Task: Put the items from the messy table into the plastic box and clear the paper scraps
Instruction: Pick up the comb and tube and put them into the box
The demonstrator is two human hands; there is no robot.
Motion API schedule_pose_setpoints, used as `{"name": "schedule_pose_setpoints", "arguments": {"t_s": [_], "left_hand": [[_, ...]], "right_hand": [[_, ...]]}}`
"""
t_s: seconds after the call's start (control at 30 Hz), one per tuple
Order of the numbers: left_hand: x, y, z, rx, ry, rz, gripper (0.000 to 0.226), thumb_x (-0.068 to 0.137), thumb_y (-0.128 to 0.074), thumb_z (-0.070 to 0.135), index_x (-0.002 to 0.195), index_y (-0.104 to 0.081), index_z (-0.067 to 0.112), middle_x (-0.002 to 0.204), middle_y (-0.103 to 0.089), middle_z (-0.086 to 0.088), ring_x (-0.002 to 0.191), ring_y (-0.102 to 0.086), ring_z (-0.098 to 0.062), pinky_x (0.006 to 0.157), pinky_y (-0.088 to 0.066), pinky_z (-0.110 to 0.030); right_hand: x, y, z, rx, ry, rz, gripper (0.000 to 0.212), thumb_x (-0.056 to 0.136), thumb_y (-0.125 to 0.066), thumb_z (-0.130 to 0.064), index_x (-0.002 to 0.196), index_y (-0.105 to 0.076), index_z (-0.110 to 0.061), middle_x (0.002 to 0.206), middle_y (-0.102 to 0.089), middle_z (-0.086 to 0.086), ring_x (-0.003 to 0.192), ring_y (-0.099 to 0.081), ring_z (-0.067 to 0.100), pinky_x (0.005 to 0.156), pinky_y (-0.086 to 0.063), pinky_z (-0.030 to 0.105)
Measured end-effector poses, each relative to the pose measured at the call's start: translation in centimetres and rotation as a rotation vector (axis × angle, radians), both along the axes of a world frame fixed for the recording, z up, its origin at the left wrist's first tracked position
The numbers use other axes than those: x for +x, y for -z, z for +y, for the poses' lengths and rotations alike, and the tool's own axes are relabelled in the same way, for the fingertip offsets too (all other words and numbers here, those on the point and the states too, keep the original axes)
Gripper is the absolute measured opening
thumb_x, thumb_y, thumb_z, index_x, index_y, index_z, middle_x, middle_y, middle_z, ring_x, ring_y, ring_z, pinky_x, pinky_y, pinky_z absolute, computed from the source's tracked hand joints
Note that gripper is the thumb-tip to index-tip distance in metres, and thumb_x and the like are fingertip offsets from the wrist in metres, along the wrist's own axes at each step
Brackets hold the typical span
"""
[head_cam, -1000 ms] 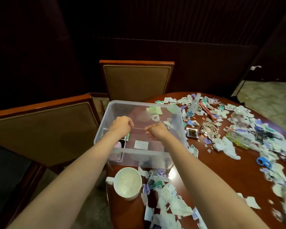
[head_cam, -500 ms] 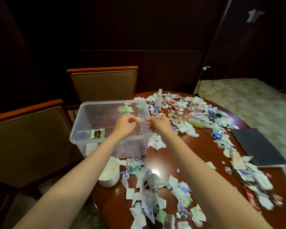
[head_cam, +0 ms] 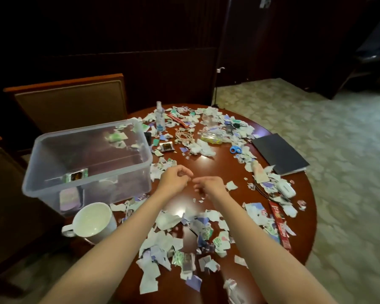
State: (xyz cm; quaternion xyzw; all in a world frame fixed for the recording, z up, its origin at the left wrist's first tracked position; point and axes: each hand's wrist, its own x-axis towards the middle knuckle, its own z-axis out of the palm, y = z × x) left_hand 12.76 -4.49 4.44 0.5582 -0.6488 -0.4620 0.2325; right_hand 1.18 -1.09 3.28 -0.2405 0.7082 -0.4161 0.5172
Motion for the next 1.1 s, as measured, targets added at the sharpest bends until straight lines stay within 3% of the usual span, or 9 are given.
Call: {"name": "schedule_pose_setpoints", "arguments": {"t_s": [0.13,0.27,0.47,0.53,0.63,0.7,0.83,0.97,1.1], "left_hand": [[-2.2,1.5,1.8,0.054,0.049,-0.024,0.020,0.090,-0.051,0.004,0.080,-0.062,0.019,0.071,-0.058,0.007,0.062,-0.052,-0.004,0.055,-0.040,-0.016],[-4.3,2.7,3.3,0.107,0.061,-0.058,0.029,0.088,-0.053,0.004,0.069,-0.060,0.025,0.079,-0.061,0.002,0.071,-0.056,-0.012,0.064,-0.045,-0.022],[-8.2,3.4,5.8,0.143,0.223,-0.122,0.026,0.087,-0.051,0.004,0.070,-0.057,0.022,0.078,-0.055,0.009,0.071,-0.054,-0.012,0.057,-0.041,-0.020],[-9.6,3.7,7.0,0.158,0.302,-0.177,0.017,0.087,-0.053,0.005,0.078,-0.058,0.018,0.078,-0.054,0.008,0.074,-0.055,-0.012,0.054,-0.040,-0.017],[-11.6,4.4,8.8,0.208,0.428,-0.316,0.010,0.085,-0.060,0.012,0.077,-0.058,0.018,0.091,-0.061,-0.002,0.084,-0.060,-0.018,0.063,-0.045,-0.022],[-12.9,4.9,10.0,0.198,0.515,-0.427,0.005,0.083,-0.063,0.020,0.083,-0.065,0.015,0.098,-0.068,-0.006,0.089,-0.064,-0.021,0.067,-0.047,-0.025],[-15.1,6.5,12.0,0.080,0.572,-0.594,0.031,0.082,-0.065,0.037,0.099,-0.058,0.012,0.111,-0.065,-0.008,0.104,-0.060,-0.024,0.080,-0.048,-0.030],[-16.0,8.4,13.7,-0.040,0.580,-0.803,0.066,0.080,-0.066,0.047,0.125,-0.043,0.006,0.122,-0.057,-0.009,0.111,-0.058,-0.027,0.082,-0.048,-0.033],[-16.1,9.1,13.9,-0.081,0.548,-0.819,0.061,0.082,-0.064,0.047,0.124,-0.045,0.006,0.121,-0.058,-0.009,0.110,-0.059,-0.027,0.081,-0.048,-0.034]], "right_hand": [[-2.5,2.1,1.8,0.090,0.089,-0.025,0.023,0.087,-0.055,0.003,0.068,-0.064,-0.004,0.051,-0.055,0.007,0.038,-0.048,0.011,0.039,-0.039,0.017],[-5.3,3.0,4.1,0.096,0.159,-0.020,0.012,0.088,-0.054,0.002,0.087,-0.067,0.004,0.055,-0.052,0.007,0.040,-0.045,0.011,0.043,-0.035,0.017],[-10.0,5.0,7.6,0.178,0.315,0.041,0.022,0.090,-0.051,0.002,0.073,-0.063,-0.002,0.060,-0.053,0.009,0.042,-0.048,0.012,0.039,-0.039,0.017],[-11.3,5.7,8.9,0.207,0.373,0.139,0.024,0.094,-0.047,-0.004,0.089,-0.070,0.002,0.071,-0.060,0.009,0.059,-0.055,0.015,0.052,-0.046,0.021],[-12.9,5.7,10.9,0.235,0.415,0.385,0.027,0.096,-0.047,-0.013,0.108,-0.070,-0.006,0.116,-0.065,0.011,0.102,-0.061,0.025,0.080,-0.049,0.031],[-14.0,5.6,11.8,0.245,0.434,0.484,0.026,0.095,-0.048,-0.012,0.107,-0.069,-0.001,0.115,-0.066,0.013,0.108,-0.060,0.028,0.086,-0.048,0.033],[-15.9,6.5,12.9,0.296,0.376,0.548,0.020,0.089,-0.055,-0.006,0.106,-0.066,-0.005,0.117,-0.062,0.015,0.105,-0.060,0.030,0.082,-0.049,0.035],[-16.8,7.0,13.1,0.360,0.284,0.571,0.030,0.087,-0.060,-0.011,0.117,-0.056,-0.007,0.125,-0.052,0.016,0.112,-0.053,0.033,0.088,-0.047,0.037],[-17.3,6.7,12.4,0.365,0.147,0.596,0.042,0.085,-0.061,-0.009,0.124,-0.046,-0.006,0.125,-0.053,0.018,0.114,-0.053,0.034,0.090,-0.048,0.040]]}}
